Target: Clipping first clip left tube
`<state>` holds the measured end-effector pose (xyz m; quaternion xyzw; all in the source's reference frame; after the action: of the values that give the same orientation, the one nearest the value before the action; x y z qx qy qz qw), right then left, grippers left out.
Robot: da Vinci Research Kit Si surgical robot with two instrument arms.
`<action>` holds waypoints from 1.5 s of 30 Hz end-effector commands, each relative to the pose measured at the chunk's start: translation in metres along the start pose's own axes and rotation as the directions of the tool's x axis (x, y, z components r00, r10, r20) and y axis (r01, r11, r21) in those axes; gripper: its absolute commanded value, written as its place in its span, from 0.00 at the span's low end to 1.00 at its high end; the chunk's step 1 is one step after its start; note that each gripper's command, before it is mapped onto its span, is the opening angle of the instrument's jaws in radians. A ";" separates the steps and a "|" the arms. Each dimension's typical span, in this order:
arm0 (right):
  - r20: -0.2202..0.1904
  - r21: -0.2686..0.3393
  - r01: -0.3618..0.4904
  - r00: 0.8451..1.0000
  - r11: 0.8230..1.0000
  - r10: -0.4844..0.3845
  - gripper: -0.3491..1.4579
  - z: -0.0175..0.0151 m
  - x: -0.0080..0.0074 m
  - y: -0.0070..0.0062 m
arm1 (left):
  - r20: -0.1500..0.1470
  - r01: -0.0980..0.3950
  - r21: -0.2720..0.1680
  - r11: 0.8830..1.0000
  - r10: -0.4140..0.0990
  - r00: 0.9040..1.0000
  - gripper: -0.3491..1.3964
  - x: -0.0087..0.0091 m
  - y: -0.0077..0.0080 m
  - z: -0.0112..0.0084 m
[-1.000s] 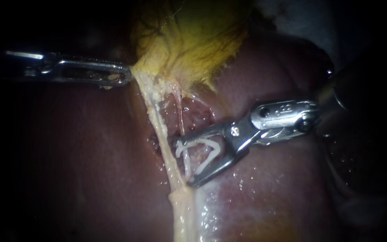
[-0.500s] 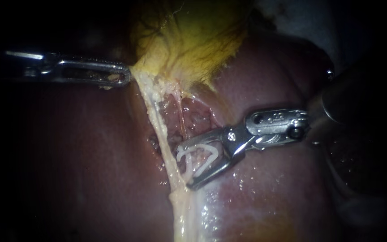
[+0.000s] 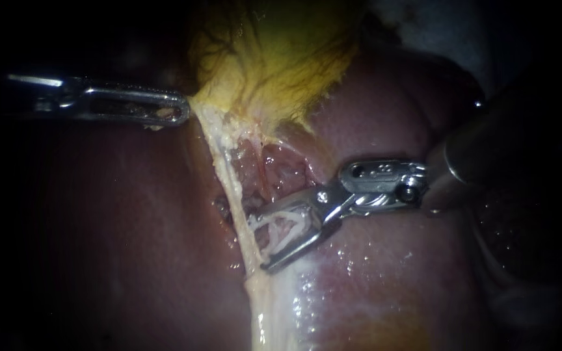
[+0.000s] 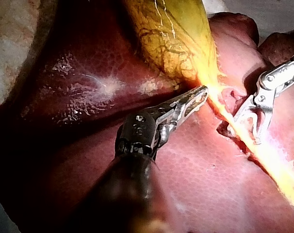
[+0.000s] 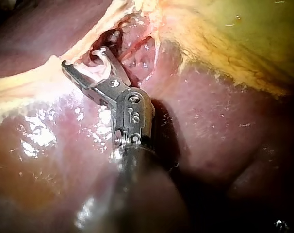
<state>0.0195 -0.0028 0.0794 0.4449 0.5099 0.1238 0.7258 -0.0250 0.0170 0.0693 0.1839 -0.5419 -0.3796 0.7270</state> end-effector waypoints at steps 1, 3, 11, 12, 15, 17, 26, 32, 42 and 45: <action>-0.008 0.013 -0.005 1.000 1.000 0.005 0.52 0.0002 0.0001 0.0001 | 0.000 0.000 0.000 1.000 0.000 1.000 0.00 0.0000 0.0000 0.0000; -0.027 0.041 -0.026 0.999 0.999 0.027 0.52 0.0005 0.0002 0.0002 | 0.000 0.000 0.000 1.000 0.000 1.000 0.00 0.0000 0.0000 0.0000; -0.101 0.141 -0.049 0.993 0.989 0.063 0.52 0.0020 0.0008 -0.0001 | 0.000 0.000 0.000 1.000 0.000 1.000 0.00 0.0000 0.0000 0.0000; -0.106 0.150 -0.046 0.992 0.988 0.062 0.52 0.0022 0.0009 -0.0003 | 0.000 0.000 0.000 1.000 0.000 1.000 0.00 0.0000 0.0000 0.0000; -0.118 0.180 -0.043 0.991 0.983 0.065 0.52 0.0027 0.0010 -0.0008 | 0.000 0.000 0.000 1.000 0.000 1.000 0.00 0.0000 0.0000 0.0000; -0.127 0.204 -0.042 0.990 0.978 0.069 0.51 0.0030 0.0010 -0.0014 | 0.000 0.000 0.000 1.000 0.000 1.000 0.00 0.0000 0.0000 0.0000; -0.130 0.268 -0.025 0.990 0.963 0.062 0.49 0.0041 0.0012 -0.0037 | 0.000 0.000 0.000 1.000 0.000 1.000 0.00 0.0000 0.0000 0.0000; -0.127 0.274 -0.024 0.990 0.961 0.061 0.41 0.0041 0.0014 -0.0039 | 0.000 0.000 0.001 1.000 0.000 1.000 0.00 0.0000 0.0000 0.0000; -0.129 0.272 -0.025 0.990 0.962 0.062 0.16 0.0040 0.0015 -0.0038 | 0.000 0.000 0.000 1.000 0.000 1.000 0.00 0.0000 0.0000 0.0000; -0.141 0.257 -0.026 0.988 0.966 0.065 0.02 0.0040 0.0015 -0.0040 | 0.000 0.000 0.000 1.000 0.000 1.000 0.00 0.0000 0.0000 0.0000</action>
<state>0.0223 -0.0061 0.0758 0.5333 0.5641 0.1099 0.6207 -0.0251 0.0170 0.0693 0.1839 -0.5419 -0.3795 0.7270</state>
